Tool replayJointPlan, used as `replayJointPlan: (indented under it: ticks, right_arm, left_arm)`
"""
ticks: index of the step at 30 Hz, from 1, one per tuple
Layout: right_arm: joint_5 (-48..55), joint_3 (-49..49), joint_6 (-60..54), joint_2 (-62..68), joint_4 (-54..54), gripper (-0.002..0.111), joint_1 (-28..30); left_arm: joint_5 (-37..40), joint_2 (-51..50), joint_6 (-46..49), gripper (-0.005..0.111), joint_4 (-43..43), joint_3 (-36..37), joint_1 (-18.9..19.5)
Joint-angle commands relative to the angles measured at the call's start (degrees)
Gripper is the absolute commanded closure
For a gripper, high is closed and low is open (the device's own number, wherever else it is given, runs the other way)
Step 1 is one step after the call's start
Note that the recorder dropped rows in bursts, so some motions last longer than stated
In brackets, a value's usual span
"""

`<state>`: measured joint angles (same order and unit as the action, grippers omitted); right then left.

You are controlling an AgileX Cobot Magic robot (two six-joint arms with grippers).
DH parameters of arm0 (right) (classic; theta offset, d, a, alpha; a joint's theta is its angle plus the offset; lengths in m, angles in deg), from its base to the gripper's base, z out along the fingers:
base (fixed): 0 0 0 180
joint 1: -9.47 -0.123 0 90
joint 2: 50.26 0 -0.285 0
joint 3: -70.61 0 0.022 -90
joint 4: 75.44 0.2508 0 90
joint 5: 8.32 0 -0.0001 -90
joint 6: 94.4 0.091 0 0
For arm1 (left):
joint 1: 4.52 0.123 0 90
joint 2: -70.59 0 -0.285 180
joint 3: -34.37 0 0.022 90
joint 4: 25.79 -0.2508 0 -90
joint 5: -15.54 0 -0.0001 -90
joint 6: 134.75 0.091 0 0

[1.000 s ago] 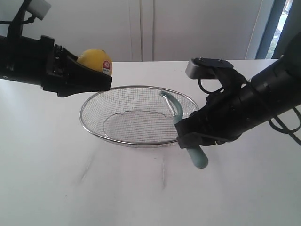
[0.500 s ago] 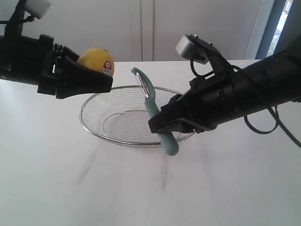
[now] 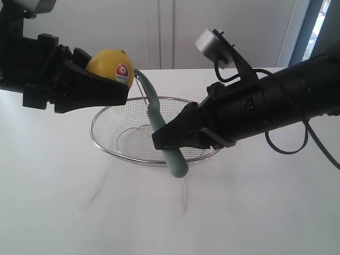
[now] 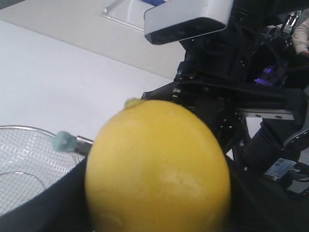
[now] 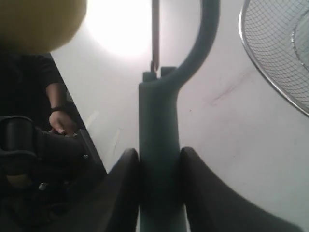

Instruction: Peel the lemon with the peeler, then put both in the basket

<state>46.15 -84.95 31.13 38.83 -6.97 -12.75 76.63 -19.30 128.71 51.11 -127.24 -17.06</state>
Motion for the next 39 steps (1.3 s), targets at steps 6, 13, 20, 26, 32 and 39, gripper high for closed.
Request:
replayJointPlan:
  ticks: [6, 13, 20, 26, 32, 39]
  right_arm:
    - [3.6, 0.2, -2.3, -0.5, 4.3, 0.108, -0.1]
    - [4.3, 0.2, -2.3, -0.5, 5.2, 0.108, -0.1]
    - [4.5, 0.2, -2.3, -0.5, 5.7, 0.108, -0.1]
    - [4.0, 0.2, -2.3, -0.5, 6.4, 0.108, -0.1]
    - [3.6, 0.2, -2.2, -0.6, 6.6, 0.108, -0.1]
    - [2.4, 0.2, -2.1, -1.2, 6.7, 0.108, -0.1]
  left_arm:
    - [1.6, 0.8, 0.8, 0.107, 2.3, 0.2, -0.2]
    - [1.6, 0.8, 1.0, 0.107, 2.2, 0.2, -0.2]
    - [1.6, 0.8, 1.0, 0.107, 2.1, 0.2, -0.2]
    - [1.6, 0.8, 1.0, 0.107, 2.1, 0.2, -0.2]
    - [1.6, 0.8, 1.0, 0.107, 2.1, 0.2, -0.2]
    - [1.6, 0.8, 1.0, 0.107, 2.0, 0.2, -0.2]
